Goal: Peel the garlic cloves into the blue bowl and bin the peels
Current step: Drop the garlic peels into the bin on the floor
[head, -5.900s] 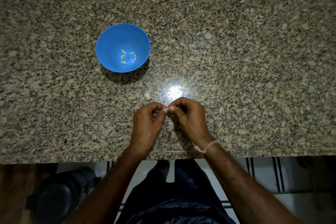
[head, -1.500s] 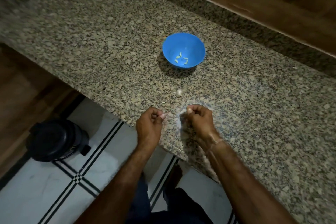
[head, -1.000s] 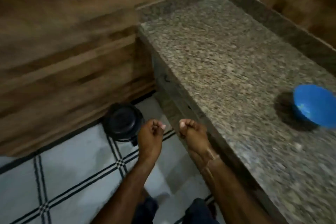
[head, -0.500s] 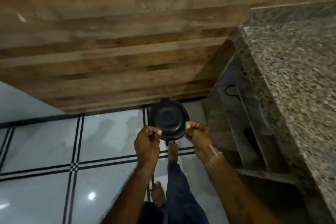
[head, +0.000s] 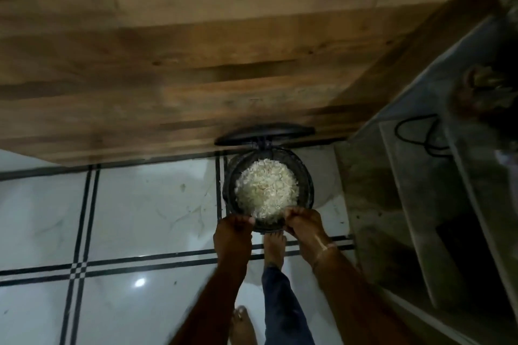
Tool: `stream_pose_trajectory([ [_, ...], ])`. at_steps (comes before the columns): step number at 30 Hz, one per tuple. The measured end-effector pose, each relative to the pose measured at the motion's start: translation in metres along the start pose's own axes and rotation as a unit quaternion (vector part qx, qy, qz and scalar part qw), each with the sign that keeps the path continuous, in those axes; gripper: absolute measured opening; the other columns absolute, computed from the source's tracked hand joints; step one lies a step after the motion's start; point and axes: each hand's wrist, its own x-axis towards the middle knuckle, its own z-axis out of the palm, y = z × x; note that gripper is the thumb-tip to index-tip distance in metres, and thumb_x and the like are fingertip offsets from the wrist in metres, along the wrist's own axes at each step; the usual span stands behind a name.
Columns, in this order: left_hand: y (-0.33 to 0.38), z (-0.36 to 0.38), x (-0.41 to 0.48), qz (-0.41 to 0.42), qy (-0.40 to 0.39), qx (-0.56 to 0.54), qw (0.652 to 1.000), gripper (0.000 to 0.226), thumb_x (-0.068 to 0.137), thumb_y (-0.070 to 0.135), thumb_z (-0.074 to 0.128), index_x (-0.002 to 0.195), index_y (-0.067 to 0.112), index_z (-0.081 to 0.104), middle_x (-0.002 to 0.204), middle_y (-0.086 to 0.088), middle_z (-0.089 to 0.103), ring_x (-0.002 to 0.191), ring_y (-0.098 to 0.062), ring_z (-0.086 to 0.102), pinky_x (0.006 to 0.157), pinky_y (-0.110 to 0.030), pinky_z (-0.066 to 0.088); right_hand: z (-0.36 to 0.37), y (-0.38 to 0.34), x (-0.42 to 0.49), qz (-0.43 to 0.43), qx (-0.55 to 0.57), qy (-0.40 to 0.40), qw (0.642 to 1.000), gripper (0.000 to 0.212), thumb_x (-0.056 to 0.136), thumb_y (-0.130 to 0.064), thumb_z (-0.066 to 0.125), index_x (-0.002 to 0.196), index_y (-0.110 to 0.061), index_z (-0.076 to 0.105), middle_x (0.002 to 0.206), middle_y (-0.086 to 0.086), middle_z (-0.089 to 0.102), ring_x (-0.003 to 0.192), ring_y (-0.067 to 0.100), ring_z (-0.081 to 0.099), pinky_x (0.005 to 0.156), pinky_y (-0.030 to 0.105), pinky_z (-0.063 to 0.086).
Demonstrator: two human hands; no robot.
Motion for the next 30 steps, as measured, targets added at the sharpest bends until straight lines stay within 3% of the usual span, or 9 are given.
stream_pose_trajectory([
  [3,-0.011,0.025,0.044,-0.016,0.011,0.006,1.0,0.023,0.088,0.028,0.082,0.069,0.027,0.068,0.077,0.001,0.074,0.076,-0.02,0.07,0.069,-0.032,0.056,0.018,0.011,0.049,0.001,-0.005,0.009,1.0,0.009,0.088,0.01,0.072,0.086,0.002,0.076,0.086,0.011,0.071,0.081,0.025,0.065,0.074,0.037,0.059],
  [6,-0.016,0.043,0.076,-0.043,-0.002,0.027,0.999,0.023,0.089,0.015,0.077,0.071,0.027,0.069,0.081,0.002,0.073,0.08,-0.02,0.069,0.073,-0.032,0.055,0.026,0.018,0.086,0.021,-0.004,0.016,1.0,0.039,0.089,0.015,0.064,0.065,-0.014,0.076,0.077,0.01,0.073,0.073,0.027,0.067,0.069,0.04,0.059],
  [9,-0.013,0.054,0.088,-0.063,-0.005,0.028,0.998,0.023,0.085,0.003,0.074,0.082,0.025,0.071,0.08,0.005,0.066,0.084,-0.02,0.063,0.069,-0.027,0.048,0.026,0.021,0.101,0.026,0.006,0.008,1.0,0.03,0.095,0.015,0.059,0.078,-0.005,0.072,0.075,0.012,0.068,0.065,0.025,0.062,0.07,0.042,0.056],
  [12,-0.011,0.057,0.09,-0.074,0.002,0.029,0.997,0.022,0.083,0.013,0.082,0.077,0.025,0.064,0.08,0.003,0.064,0.081,-0.021,0.063,0.078,-0.032,0.054,0.027,0.022,0.107,0.015,-0.005,0.016,1.0,0.03,0.089,0.019,0.063,0.073,-0.006,0.069,0.072,0.014,0.067,0.062,0.028,0.064,0.06,0.037,0.056],
  [16,-0.008,0.062,0.095,-0.068,0.008,0.042,0.997,0.013,0.089,0.023,0.078,0.098,0.017,0.072,0.091,-0.003,0.073,0.082,-0.02,0.067,0.074,-0.033,0.056,0.034,0.015,0.104,-0.02,-0.083,0.033,0.996,0.033,0.082,0.007,0.078,0.065,-0.021,0.072,0.071,0.003,0.071,0.07,0.023,0.066,0.077,0.04,0.06],
  [21,-0.003,0.069,0.084,0.026,-0.132,0.025,0.991,0.044,0.105,0.034,0.054,0.149,0.037,0.048,0.15,-0.003,0.051,0.131,-0.019,0.052,0.106,-0.043,0.05,0.047,-0.002,0.08,0.095,0.005,-0.1,0.99,0.018,0.104,-0.019,0.06,0.122,-0.015,0.065,0.101,0.005,0.063,0.082,0.02,0.058,0.068,0.03,0.056],
  [24,0.016,0.062,0.068,-0.088,-0.206,-0.032,0.974,0.04,0.11,0.035,0.046,0.149,0.029,0.045,0.146,-0.016,0.054,0.123,-0.025,0.057,0.087,-0.036,0.054,0.055,0.002,0.063,0.065,0.077,-0.157,0.982,0.042,0.104,-0.057,0.051,0.137,-0.032,0.062,0.117,-0.012,0.059,0.111,0.015,0.054,0.101,0.038,0.044],
  [27,0.053,0.049,0.038,-0.188,-0.229,-0.2,0.934,0.036,0.105,0.044,0.05,0.124,0.018,0.064,0.123,-0.011,0.069,0.105,-0.025,0.065,0.081,-0.038,0.05,0.039,0.038,0.065,0.014,0.019,-0.144,0.989,0.058,0.088,-0.078,0.059,0.141,-0.053,0.054,0.134,-0.018,0.06,0.112,0.009,0.064,0.111,0.048,0.042],
  [30,0.084,0.034,-0.001,-0.138,-0.229,-0.135,0.954,0.048,0.101,0.055,0.052,0.137,0.024,0.06,0.127,-0.003,0.067,0.108,-0.022,0.066,0.074,-0.032,0.052,0.021,0.004,0.006,0.032,0.078,-0.159,0.984,0.037,0.106,-0.052,0.051,0.138,-0.037,0.059,0.131,-0.006,0.068,0.109,0.01,0.067,0.102,0.039,0.051],
])
